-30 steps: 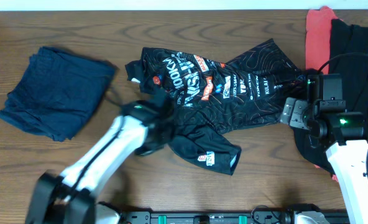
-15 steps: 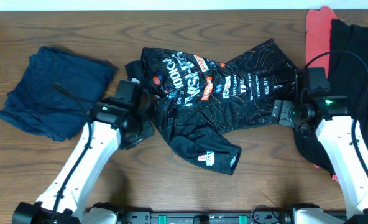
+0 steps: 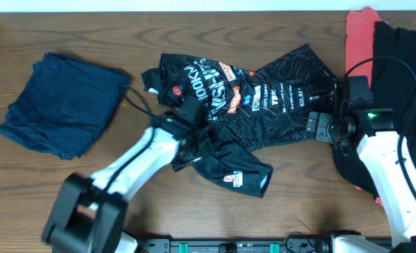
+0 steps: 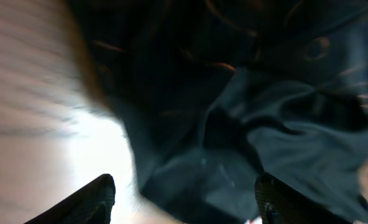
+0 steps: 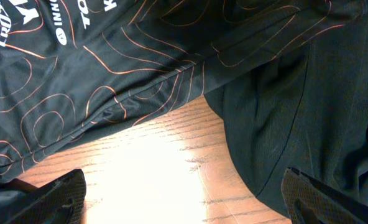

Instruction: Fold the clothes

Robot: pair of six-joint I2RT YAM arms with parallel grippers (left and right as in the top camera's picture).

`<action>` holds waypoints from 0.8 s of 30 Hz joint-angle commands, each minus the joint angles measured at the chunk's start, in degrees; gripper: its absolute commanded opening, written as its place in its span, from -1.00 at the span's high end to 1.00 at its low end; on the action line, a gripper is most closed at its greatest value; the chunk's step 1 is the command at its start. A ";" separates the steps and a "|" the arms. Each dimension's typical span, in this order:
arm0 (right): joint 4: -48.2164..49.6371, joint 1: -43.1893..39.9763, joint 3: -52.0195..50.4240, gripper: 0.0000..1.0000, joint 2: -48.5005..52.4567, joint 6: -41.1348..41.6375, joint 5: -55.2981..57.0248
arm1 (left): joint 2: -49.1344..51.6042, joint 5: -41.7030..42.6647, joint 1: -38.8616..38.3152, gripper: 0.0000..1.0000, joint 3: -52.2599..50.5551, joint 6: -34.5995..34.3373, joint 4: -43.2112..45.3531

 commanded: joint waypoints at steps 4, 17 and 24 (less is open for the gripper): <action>-0.57 -0.72 -0.15 -0.97 -0.04 0.50 -0.15 | 6.05 -0.68 -1.75 -0.30 -0.26 -2.97 2.82; -1.05 -0.72 -0.15 -0.97 -0.04 0.50 -0.11 | 5.31 -5.07 -1.27 0.88 -0.17 -2.08 -2.01; -2.67 -2.19 -0.15 -0.96 -0.02 0.55 0.04 | -3.69 -10.36 6.45 0.88 -0.20 5.68 -15.02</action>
